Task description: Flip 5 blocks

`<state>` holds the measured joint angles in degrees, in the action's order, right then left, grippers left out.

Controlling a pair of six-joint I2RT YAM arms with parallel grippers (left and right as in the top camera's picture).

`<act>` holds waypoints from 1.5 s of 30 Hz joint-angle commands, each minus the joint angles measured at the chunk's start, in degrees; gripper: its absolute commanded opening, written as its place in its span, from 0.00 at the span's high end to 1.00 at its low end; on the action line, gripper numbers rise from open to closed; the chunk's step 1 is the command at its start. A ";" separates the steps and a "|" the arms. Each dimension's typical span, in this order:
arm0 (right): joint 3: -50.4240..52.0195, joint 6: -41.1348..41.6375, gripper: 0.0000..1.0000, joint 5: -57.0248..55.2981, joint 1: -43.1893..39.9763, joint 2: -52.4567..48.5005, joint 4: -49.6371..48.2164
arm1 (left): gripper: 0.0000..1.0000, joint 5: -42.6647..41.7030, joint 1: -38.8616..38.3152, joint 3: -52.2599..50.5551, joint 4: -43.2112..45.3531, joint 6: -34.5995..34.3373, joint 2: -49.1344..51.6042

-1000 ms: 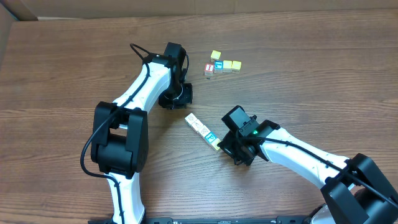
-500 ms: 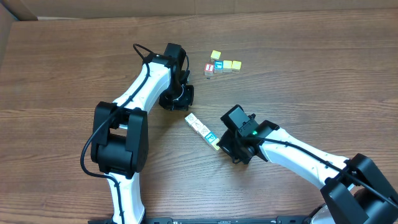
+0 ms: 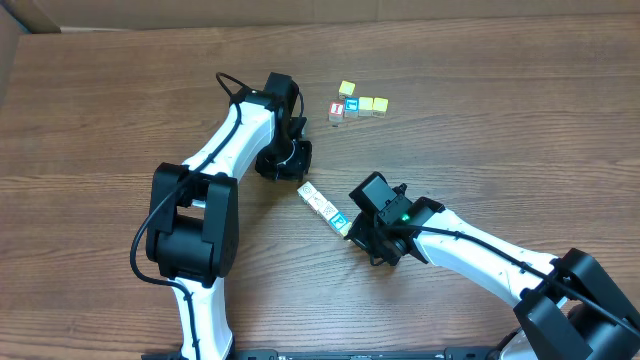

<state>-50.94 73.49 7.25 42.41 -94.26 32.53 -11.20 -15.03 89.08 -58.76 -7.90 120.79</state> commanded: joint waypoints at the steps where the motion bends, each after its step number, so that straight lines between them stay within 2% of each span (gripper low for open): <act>1: 0.37 0.26 0.96 -0.76 0.28 -0.28 -0.35 | 0.96 -0.66 -0.63 -1.60 0.87 2.16 0.61; 14: 0.37 0.63 0.96 -1.20 0.35 -0.28 -0.37 | 0.96 -0.92 -0.74 -1.90 3.23 2.16 0.59; 45: 0.37 3.30 0.96 -6.51 4.26 -0.28 -1.84 | 0.96 -2.40 -0.76 -1.90 2.19 2.16 0.59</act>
<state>-50.94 76.29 1.69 46.24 -94.26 30.89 -12.47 -15.40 87.68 -56.38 -7.01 120.79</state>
